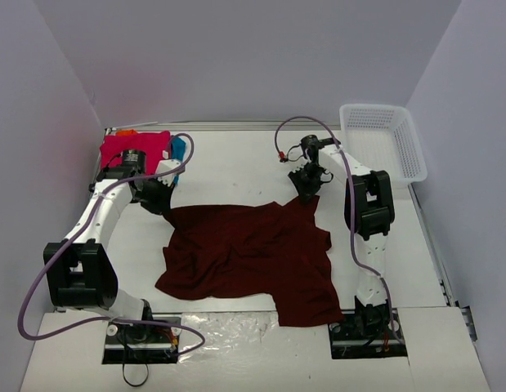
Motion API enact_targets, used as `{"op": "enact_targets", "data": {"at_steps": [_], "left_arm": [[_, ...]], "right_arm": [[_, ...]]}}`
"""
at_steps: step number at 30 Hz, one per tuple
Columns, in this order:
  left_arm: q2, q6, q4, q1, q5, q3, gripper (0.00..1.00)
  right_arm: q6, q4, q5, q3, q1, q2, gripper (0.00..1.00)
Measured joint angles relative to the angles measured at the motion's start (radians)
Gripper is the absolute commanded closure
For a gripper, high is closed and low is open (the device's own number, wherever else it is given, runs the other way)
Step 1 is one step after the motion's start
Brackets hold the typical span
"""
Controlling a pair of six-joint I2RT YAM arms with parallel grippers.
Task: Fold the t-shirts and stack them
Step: Flatten out the tshirt
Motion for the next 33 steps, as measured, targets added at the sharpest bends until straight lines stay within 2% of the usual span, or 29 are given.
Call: {"op": "enact_targets", "data": {"at_steps": [10,15,18,22,27,33], "left_arm": [[0.001,-0.014,0.006,0.0,-0.006,0.004,0.98],[0.016,-0.045,-0.009,0.005,-0.019,0.139,0.98],[0.007,-0.064,-0.012,0.008,-0.021,0.245,0.98],[-0.055,-0.08,-0.023,0.008,-0.02,0.314,0.98],[-0.207,-0.082,-0.055,0.008,-0.019,0.29,0.98],[-0.37,-0.081,-0.08,0.008,-0.013,0.154,0.98]], "right_arm": [[-0.011,-0.015,0.014,-0.004,-0.005,-0.021,1.0],[-0.013,-0.087,0.008,0.181,-0.053,-0.055,1.0],[-0.013,-0.087,0.002,0.27,-0.095,-0.136,1.0],[-0.011,-0.098,-0.001,0.283,-0.129,-0.311,1.0],[-0.018,-0.102,-0.037,0.154,-0.111,-0.547,1.0],[-0.034,-0.116,-0.071,-0.101,-0.104,-0.729,1.0]]}}
